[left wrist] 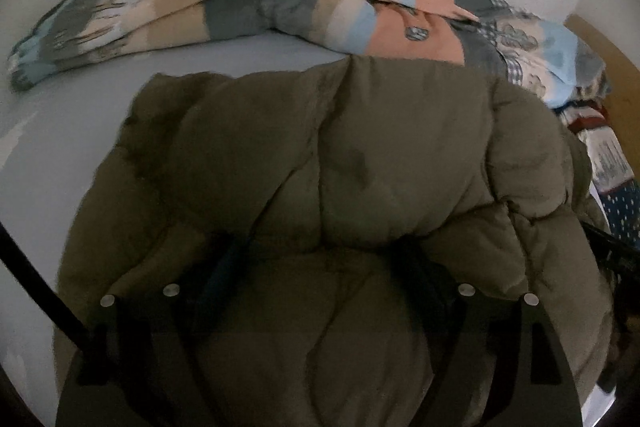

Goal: Fold large clothes

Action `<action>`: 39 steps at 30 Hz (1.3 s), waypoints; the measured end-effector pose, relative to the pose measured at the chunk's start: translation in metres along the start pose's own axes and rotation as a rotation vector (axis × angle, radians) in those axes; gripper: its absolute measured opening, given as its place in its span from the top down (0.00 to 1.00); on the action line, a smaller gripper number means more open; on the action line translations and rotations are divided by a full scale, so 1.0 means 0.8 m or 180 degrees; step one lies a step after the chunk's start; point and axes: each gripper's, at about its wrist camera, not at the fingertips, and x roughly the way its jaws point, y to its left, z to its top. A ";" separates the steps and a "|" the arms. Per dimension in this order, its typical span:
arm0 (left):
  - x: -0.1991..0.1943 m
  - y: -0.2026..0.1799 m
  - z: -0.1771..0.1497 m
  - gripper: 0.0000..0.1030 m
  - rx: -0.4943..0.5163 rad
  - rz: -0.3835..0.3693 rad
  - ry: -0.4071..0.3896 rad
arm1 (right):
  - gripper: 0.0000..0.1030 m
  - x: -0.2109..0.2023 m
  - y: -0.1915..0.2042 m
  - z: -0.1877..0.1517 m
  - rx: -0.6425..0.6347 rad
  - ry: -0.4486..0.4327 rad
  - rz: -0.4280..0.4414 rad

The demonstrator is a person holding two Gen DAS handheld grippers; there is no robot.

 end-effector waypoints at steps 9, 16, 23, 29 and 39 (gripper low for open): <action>-0.153 -0.038 -0.090 0.22 -0.0023 -0.0385 -0.0331 | 0.22 -0.155 0.031 -0.067 0.0194 -0.0467 0.0147; -0.250 -0.069 -0.161 0.22 0.0173 -0.0254 -0.0556 | 0.35 -0.235 0.065 -0.176 0.0346 -0.0574 0.0302; -0.261 -0.056 -0.168 0.22 0.0281 0.0023 -0.0646 | 0.38 -0.248 0.088 -0.201 0.0083 -0.0704 0.0230; -0.181 -0.018 -0.143 0.22 0.0036 0.0028 -0.0453 | 0.38 -0.197 0.098 -0.175 0.0043 -0.0606 0.0138; -0.089 -0.002 -0.134 0.20 -0.0079 0.0148 0.0154 | 0.34 -0.098 0.099 -0.160 -0.0021 -0.0269 -0.0156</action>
